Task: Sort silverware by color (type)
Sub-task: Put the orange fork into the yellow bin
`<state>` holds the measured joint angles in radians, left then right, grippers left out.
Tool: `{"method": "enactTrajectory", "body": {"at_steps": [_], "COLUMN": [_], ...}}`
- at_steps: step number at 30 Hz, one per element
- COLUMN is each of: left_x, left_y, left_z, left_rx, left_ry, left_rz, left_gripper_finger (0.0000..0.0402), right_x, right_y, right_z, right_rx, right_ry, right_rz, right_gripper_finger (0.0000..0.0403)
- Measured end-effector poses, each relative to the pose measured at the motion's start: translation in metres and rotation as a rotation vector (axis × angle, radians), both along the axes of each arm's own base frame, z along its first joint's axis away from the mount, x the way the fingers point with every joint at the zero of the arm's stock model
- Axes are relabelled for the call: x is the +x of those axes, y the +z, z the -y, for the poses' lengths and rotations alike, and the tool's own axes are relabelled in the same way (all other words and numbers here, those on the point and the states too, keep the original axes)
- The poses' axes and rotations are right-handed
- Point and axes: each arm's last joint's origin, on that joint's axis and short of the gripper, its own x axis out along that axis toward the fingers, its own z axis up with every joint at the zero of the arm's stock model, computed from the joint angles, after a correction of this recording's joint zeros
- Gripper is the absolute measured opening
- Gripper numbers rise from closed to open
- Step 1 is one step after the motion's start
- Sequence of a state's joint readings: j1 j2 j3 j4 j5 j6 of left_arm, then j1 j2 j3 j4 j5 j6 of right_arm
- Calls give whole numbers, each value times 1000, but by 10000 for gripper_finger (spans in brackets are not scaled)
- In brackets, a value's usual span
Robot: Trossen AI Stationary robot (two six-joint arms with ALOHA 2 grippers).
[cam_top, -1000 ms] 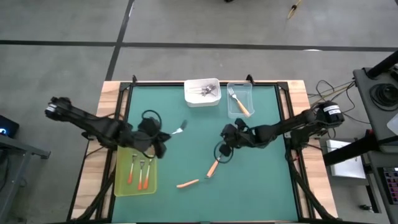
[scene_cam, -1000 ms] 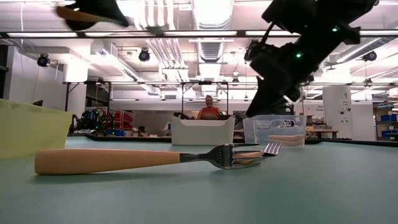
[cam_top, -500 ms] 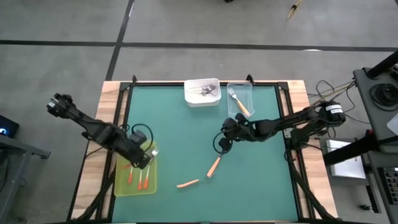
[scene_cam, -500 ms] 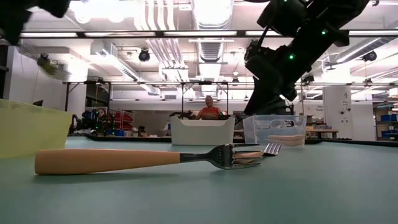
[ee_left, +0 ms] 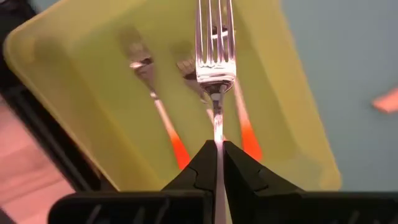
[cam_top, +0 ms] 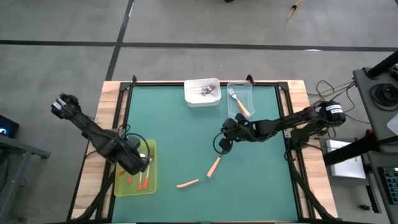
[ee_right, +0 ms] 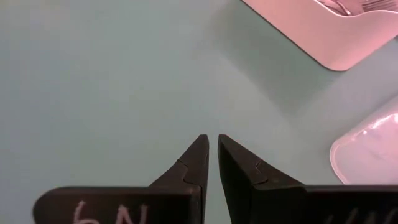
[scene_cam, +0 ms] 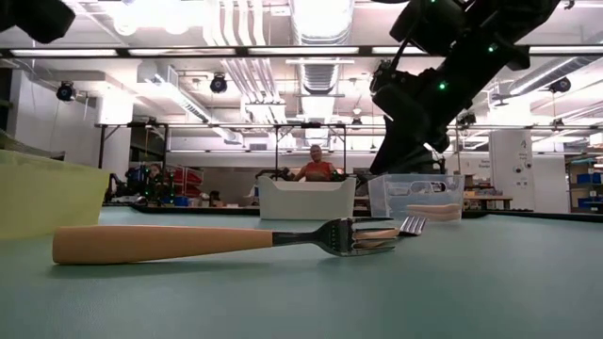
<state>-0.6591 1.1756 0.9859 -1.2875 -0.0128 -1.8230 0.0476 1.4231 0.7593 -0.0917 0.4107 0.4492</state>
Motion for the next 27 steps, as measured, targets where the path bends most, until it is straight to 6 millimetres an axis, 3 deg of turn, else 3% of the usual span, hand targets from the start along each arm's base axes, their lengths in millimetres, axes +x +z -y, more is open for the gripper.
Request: {"method": "enactTrajectory", "body": {"at_steps": [16, 27], "left_x": [24, 28], "left_y": [-47, -64], "left_z": [21, 24], "left_rx": [221, 322], "left_ry": [109, 130], "left_rz": [-218, -310], "left_gripper_finger": [0, 16], "right_x": [0, 0], "right_y": [0, 0], "right_z": [-4, -4], "right_rx": [-11, -11], "right_ry": [26, 24], "right_rz": [-8, -9], "right_gripper_finger": [27, 27]}}
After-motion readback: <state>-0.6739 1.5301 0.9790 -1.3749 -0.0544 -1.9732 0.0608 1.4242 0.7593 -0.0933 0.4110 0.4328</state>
